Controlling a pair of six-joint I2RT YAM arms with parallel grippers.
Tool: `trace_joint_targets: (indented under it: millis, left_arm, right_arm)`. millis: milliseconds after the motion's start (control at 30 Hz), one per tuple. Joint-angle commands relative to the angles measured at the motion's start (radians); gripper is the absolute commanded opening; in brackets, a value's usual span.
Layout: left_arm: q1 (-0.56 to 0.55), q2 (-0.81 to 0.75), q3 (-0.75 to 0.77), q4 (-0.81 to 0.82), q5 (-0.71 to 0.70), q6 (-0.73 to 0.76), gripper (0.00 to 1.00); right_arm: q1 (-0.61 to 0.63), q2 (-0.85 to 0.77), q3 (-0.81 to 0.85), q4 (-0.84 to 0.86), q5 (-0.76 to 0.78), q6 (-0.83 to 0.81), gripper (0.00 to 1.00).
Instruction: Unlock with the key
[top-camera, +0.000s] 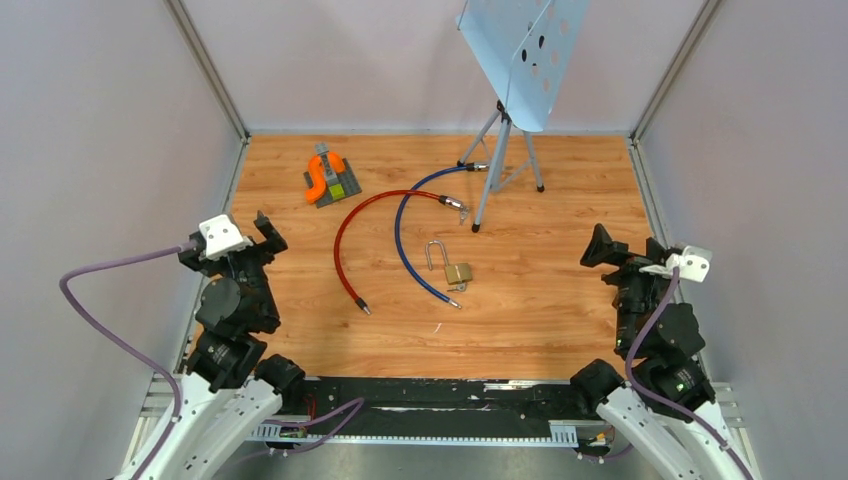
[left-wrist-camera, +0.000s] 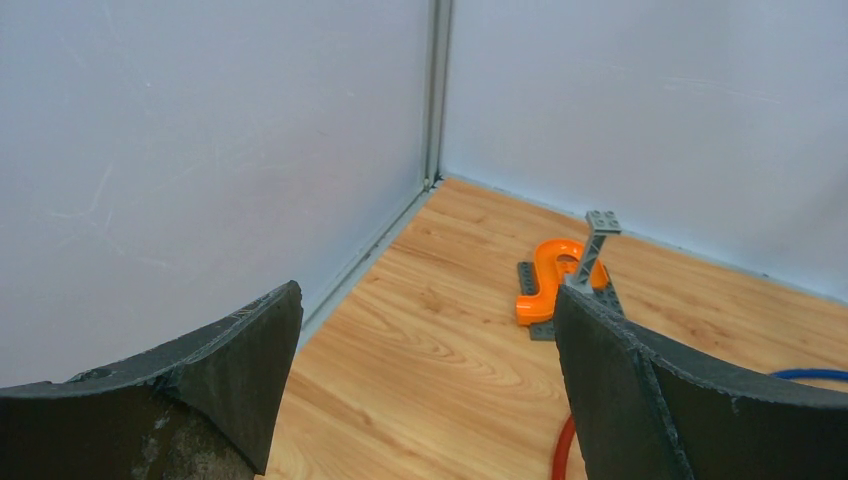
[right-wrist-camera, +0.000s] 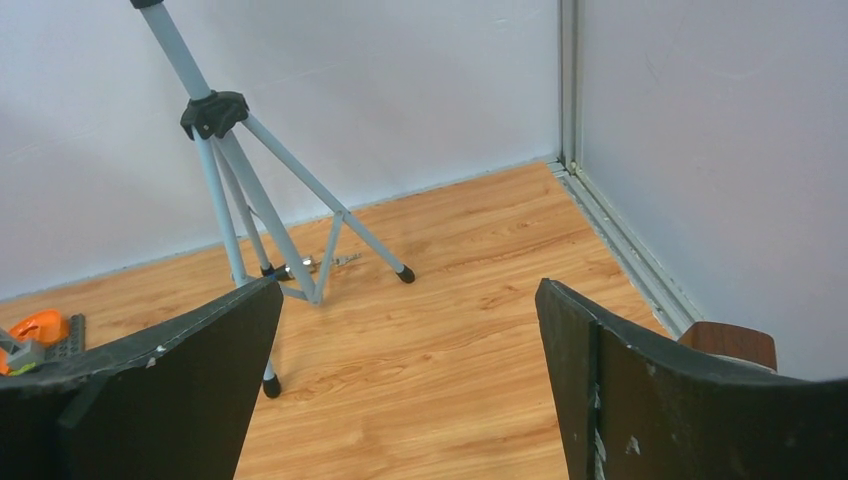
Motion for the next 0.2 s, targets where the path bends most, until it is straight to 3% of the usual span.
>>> trace_joint_targets:
  millis: [0, 167]
  left_arm:
    - [0.046, 0.06, 0.0, 0.094, -0.014, 0.022, 1.0]
    - [0.078, 0.085, -0.002, 0.085, 0.044, -0.031, 1.0]
  right_arm:
    - [-0.037, 0.005, -0.001, 0.05, 0.0, -0.026, 1.0]
    - [-0.135, 0.01, -0.009, 0.05, -0.084, 0.002, 1.0]
